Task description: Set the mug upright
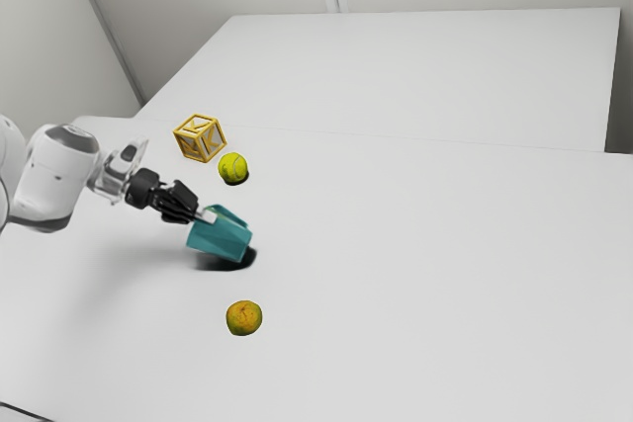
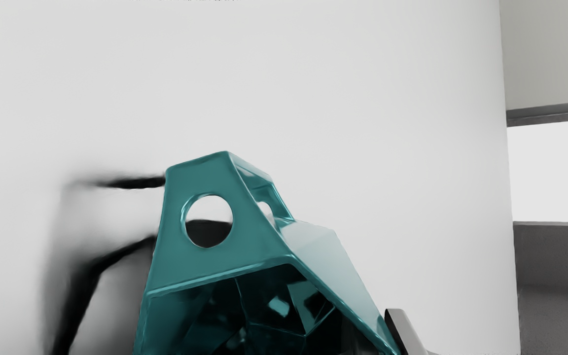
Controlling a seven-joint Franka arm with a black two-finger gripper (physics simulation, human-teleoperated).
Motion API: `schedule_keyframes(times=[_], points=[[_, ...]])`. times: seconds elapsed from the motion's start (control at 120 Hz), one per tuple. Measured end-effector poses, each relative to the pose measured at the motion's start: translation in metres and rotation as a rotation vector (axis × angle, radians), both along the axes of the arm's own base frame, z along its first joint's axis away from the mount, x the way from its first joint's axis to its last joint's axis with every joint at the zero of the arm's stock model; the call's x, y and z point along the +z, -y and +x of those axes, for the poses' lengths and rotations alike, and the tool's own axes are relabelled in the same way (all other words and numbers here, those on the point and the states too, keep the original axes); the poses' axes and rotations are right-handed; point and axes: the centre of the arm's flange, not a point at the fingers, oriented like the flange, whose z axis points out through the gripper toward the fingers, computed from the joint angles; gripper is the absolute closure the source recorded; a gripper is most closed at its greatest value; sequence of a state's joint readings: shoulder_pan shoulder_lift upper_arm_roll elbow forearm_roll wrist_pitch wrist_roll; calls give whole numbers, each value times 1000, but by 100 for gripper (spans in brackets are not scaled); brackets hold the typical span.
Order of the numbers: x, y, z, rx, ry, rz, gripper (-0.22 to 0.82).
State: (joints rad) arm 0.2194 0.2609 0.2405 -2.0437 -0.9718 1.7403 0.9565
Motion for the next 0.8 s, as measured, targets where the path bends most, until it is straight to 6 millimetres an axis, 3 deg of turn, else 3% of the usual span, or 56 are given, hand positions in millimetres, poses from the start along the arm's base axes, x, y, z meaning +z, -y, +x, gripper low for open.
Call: schedule_keyframes(times=[0.175,0.275,0.417,0.617,0.7,0.8], points=[[25,16,4,-40,51,5,77],[46,36,10,-102,68,48,78],[83,62,24,-245,53,237,79],[123,116,44,-409,68,585,79],[130,132,49,-432,83,706,79],[130,135,54,-409,91,801,79]])
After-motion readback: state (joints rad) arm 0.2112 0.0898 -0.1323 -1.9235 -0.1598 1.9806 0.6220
